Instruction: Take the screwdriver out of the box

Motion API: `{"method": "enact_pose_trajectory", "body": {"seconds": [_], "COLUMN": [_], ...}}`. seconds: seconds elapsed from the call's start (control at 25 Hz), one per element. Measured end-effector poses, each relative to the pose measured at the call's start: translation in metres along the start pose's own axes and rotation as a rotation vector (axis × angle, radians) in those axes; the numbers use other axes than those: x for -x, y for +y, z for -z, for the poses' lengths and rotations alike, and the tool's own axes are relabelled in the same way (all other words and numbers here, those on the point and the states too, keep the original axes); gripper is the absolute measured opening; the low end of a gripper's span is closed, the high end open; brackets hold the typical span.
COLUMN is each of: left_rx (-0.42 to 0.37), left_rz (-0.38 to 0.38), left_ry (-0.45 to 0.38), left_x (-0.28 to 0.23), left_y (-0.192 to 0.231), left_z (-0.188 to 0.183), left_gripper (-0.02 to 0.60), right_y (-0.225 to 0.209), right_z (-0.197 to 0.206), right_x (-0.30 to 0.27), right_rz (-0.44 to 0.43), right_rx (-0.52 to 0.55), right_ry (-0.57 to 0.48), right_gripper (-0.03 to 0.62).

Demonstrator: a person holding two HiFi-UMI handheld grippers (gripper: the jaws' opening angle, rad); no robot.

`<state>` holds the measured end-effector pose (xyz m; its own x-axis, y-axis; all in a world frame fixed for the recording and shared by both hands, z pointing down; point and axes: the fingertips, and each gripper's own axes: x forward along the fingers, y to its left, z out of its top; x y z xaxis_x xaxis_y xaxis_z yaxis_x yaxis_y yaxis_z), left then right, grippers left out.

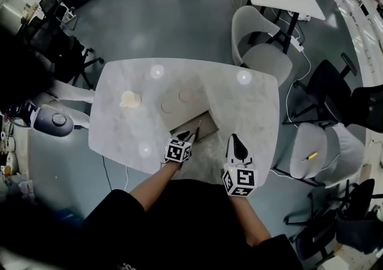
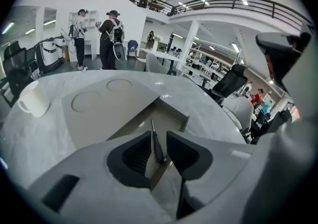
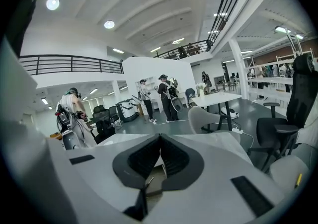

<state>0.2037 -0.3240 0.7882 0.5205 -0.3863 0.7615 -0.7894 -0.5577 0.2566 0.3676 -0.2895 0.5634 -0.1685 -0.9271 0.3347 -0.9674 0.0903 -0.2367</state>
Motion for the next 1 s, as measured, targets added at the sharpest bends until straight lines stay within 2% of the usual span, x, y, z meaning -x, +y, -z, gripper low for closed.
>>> {"method": "enact_pose_trajectory", "body": {"seconds": [0.2, 0.32, 0.56, 0.68, 0.8, 0.88, 0.92, 1.0], "left_rx": [-0.01, 0.037, 0.071, 0.076, 0.039, 0.005, -0.003, 0.016], "left_rz": [-0.013, -0.025, -0.052, -0.038, -0.034, -0.055, -0.068, -0.073], "left_ry": [0.11, 0.198, 0.253, 0.297, 0.309, 0.313, 0.313, 0.306], "left_x": [-0.032, -0.046, -0.061, -0.066, -0.066, -0.066, -0.067, -0.066], "left_y": [0.004, 0.009, 0.011, 0.012, 0.014, 0.018, 0.022, 0.025], "left_z": [0.012, 0.025, 0.028, 0.031, 0.03, 0.032, 0.034, 0.034], "left_gripper": [0.118, 0.149, 0.16, 0.16, 0.152, 0.12, 0.092, 0.075], "right_y": [-0.013, -0.023, -0.054, -0.063, -0.065, -0.066, -0.066, -0.066], "right_z": [0.012, 0.013, 0.009, 0.011, 0.015, 0.019, 0.02, 0.022], "right_x": [-0.014, -0.022, -0.031, -0.033, -0.033, -0.033, -0.032, -0.03], "right_rz": [-0.034, -0.038, 0.008, 0.025, 0.021, 0.02, 0.021, 0.025], "right_rx": [-0.014, -0.001, -0.005, -0.016, -0.013, -0.006, -0.003, 0.002], "right_ry": [0.05, 0.056, 0.066, 0.077, 0.091, 0.099, 0.101, 0.104], "right_gripper": [0.011, 0.011, 0.011, 0.011, 0.011, 0.011, 0.011, 0.011]}}
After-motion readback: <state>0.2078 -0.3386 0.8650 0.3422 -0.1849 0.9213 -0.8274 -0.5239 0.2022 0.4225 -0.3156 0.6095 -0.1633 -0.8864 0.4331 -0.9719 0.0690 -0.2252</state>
